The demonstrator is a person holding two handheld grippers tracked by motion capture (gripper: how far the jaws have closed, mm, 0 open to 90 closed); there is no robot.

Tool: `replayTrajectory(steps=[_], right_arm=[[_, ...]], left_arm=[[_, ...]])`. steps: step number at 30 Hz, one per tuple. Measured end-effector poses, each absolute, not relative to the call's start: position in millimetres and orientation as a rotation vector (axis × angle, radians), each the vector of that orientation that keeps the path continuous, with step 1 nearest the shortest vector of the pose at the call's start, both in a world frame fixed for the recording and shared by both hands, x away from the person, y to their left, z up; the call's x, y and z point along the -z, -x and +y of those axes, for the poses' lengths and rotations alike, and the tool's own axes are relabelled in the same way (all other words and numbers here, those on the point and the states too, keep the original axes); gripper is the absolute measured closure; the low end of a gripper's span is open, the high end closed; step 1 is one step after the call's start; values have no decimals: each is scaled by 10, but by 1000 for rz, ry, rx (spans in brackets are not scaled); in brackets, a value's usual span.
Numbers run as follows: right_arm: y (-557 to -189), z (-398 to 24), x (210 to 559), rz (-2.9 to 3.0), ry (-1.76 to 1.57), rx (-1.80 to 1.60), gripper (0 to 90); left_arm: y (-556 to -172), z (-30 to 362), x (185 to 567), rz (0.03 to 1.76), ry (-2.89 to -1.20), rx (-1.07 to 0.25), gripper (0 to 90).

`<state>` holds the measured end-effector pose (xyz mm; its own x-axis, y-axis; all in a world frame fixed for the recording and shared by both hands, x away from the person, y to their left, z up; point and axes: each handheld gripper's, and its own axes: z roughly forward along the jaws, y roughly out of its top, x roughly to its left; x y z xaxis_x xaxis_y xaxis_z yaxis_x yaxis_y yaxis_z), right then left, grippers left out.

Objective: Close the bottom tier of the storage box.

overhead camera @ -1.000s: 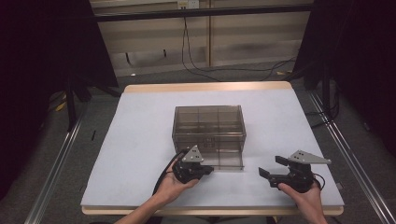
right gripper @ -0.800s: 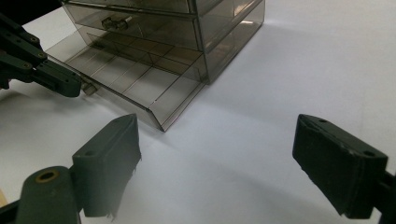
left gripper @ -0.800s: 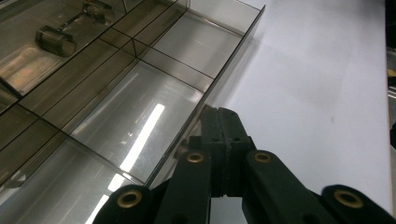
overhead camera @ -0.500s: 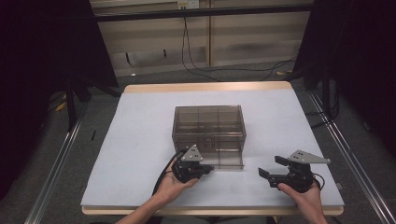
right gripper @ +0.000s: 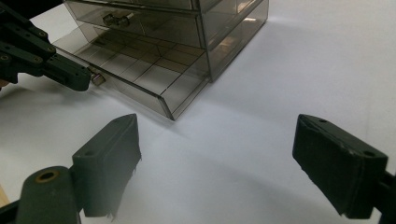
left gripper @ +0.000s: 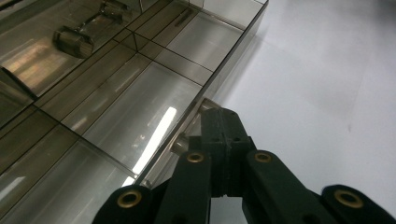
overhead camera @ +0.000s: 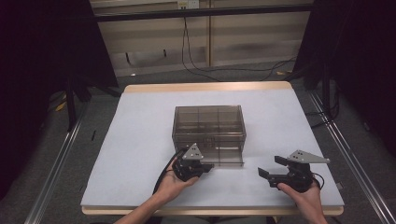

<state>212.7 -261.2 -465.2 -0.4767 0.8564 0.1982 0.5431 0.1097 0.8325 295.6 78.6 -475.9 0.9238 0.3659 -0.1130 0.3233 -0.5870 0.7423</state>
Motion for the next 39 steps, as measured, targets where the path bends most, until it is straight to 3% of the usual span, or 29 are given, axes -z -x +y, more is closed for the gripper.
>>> replayTrajectory(steps=[39], right_arm=[[-2134,-2608,4653,2071,-1374,-1310,145]], left_arm=[[-3101,754,4770,524,-2221,-68,900]])
